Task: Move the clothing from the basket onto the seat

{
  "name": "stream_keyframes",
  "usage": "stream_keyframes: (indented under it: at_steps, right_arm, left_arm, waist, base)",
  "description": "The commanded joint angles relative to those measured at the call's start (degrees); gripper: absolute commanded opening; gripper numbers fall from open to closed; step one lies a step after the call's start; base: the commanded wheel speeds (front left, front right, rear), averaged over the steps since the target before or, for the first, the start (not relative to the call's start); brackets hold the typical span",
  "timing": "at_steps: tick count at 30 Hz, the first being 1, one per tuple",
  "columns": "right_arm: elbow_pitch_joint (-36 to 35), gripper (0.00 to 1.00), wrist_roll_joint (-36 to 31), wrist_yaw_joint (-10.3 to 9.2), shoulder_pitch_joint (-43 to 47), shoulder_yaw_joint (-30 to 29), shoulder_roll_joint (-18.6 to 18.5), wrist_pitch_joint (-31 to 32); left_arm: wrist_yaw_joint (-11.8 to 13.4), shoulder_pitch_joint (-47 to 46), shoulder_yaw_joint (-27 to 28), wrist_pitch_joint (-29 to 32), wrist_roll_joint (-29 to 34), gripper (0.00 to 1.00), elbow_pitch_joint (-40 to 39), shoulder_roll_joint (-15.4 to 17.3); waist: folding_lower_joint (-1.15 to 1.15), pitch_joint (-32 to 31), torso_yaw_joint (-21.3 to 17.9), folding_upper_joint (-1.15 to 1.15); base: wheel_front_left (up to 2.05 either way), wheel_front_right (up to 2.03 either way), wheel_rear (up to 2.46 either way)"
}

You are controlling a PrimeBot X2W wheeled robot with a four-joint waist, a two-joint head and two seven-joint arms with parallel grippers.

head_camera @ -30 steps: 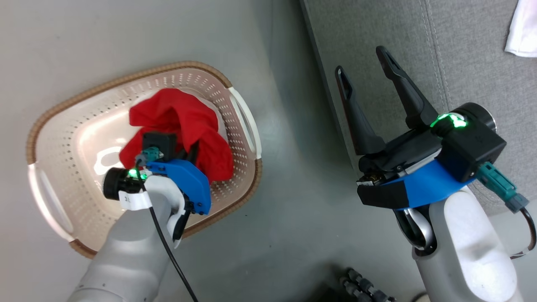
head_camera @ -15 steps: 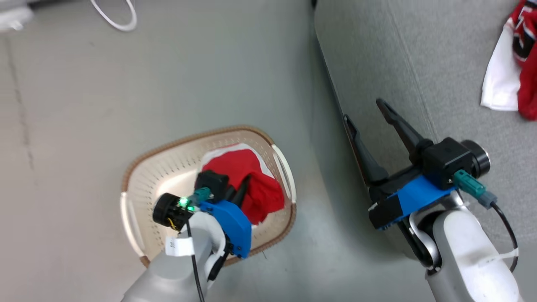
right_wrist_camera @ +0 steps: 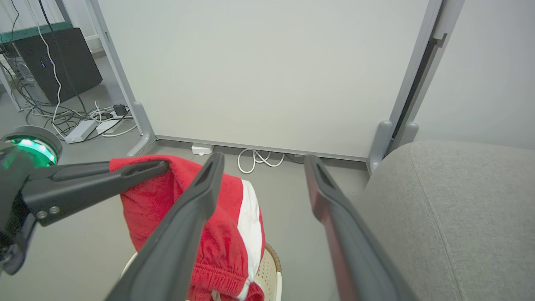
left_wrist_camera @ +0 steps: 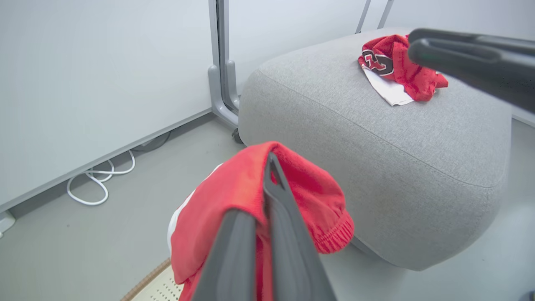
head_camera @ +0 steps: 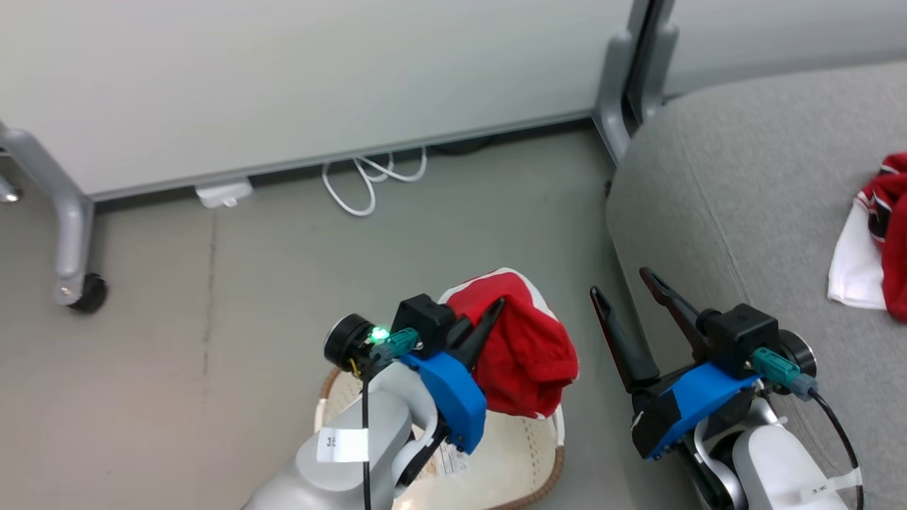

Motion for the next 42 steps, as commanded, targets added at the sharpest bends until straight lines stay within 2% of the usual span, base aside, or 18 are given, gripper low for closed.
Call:
stream_keyframes:
  at_steps: [1, 9, 18, 32, 42]
  right_arm:
    - [0.1, 1.0, 0.5, 0.01, 1.4, -0.4, 0.3, 0.0]
    - [0.7, 1.0, 1.0, 0.01, 3.5, -0.7, 0.8, 0.5]
    - [0.4, 1.0, 1.5, 0.01, 4.4, 0.3, 1.0, 1.5]
    - [-0.9, 1.0, 3.0, 0.01, 4.8, 2.8, 1.2, 2.3]
    - [2.5, 1.0, 5.4, 0.01, 0.5, 7.6, 0.7, 4.2]
  left_arm:
    - [-0.1, -0.7, -0.3, -0.3, 0.5, 0.0, -1.6, -0.1]
    - [-0.1, -5.1, -3.3, -0.3, -0.9, 0.0, -7.0, -0.1]
    - [-0.1, -8.7, -4.1, -0.3, -3.1, 0.0, -10.7, -0.1]
    - [-0.1, -7.3, -4.7, -0.3, -3.9, 0.0, -10.0, -0.1]
    - [-0.1, -7.3, -5.7, -0.3, -4.5, 0.0, -11.0, -0.1]
  waist:
    - [0.02, -4.7, 3.8, 0.0]
    - [0.02, -8.2, 6.3, 0.0]
    - [0.02, -10.4, 7.2, 0.0]
    - [0.02, -11.0, 6.7, 0.0]
    - [0.02, -10.3, 6.4, 0.0]
  base:
    - [0.0, 0.0, 0.0]
    - [0.0, 0.0, 0.0]
    - [0.0, 0.0, 0.0]
    - [0.0, 0.0, 0.0]
    - [0.0, 0.0, 0.0]
